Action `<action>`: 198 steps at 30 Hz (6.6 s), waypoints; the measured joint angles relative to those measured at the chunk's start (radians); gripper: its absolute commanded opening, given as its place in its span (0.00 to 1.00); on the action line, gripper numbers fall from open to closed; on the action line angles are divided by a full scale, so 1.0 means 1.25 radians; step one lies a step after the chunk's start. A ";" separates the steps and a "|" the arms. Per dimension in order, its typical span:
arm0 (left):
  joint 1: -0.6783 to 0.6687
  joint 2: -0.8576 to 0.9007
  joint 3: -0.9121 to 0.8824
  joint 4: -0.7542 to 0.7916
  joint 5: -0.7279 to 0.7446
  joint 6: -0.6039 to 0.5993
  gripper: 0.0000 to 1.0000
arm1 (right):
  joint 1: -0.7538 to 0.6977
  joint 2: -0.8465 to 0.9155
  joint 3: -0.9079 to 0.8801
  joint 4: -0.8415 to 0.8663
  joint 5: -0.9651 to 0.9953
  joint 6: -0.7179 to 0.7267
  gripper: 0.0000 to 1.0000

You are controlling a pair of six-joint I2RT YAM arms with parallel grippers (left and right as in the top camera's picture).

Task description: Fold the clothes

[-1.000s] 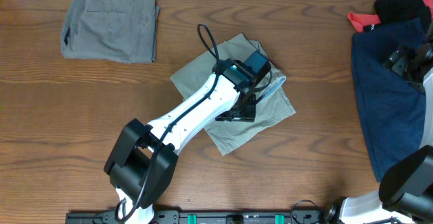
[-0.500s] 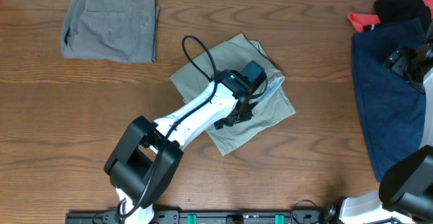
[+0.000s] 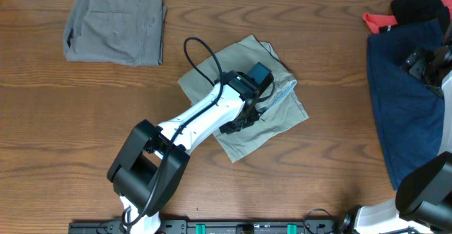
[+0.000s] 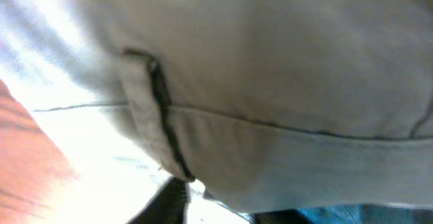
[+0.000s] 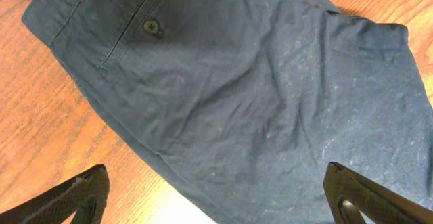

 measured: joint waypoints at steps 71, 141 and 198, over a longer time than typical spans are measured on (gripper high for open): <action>0.048 -0.105 -0.184 0.183 0.066 0.049 0.62 | 0.000 0.000 0.000 0.001 0.000 0.000 0.99; -0.140 -0.220 -0.133 0.107 -0.029 0.667 0.94 | 0.000 0.000 0.000 0.001 0.000 0.000 0.99; -0.056 -0.480 0.223 0.040 -0.319 0.443 0.06 | 0.000 0.000 0.000 0.001 0.000 0.000 0.99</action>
